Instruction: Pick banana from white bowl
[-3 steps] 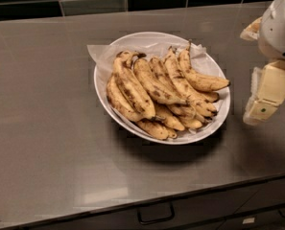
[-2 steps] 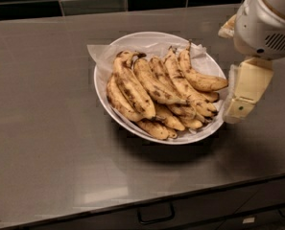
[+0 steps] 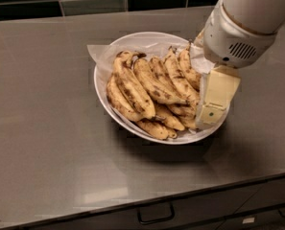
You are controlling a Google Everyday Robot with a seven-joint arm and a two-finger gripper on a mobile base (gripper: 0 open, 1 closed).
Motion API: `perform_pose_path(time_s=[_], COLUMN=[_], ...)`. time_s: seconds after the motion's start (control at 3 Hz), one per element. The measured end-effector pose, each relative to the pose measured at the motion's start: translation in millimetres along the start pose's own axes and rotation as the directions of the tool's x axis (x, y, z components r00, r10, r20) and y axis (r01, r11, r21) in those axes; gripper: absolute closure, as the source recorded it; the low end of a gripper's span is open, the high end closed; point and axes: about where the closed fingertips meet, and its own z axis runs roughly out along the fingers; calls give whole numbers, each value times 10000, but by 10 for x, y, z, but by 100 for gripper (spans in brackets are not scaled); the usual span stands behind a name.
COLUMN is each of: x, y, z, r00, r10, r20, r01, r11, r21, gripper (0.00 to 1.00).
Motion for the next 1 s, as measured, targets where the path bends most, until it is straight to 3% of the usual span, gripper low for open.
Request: perform_pose_path(time_s=[0.33,0.67,1.0], x=[-315,-766,-1017], y=[58,120,157], z=[-73,-281,-439], r00=[9986,9957,9865], r10=[-368,-700,-97], r20=[372,612,1633], r01=[363,653,-103], r11=[9993,9950,9926], r21=[130,759,1210], gripper=[0,1,0])
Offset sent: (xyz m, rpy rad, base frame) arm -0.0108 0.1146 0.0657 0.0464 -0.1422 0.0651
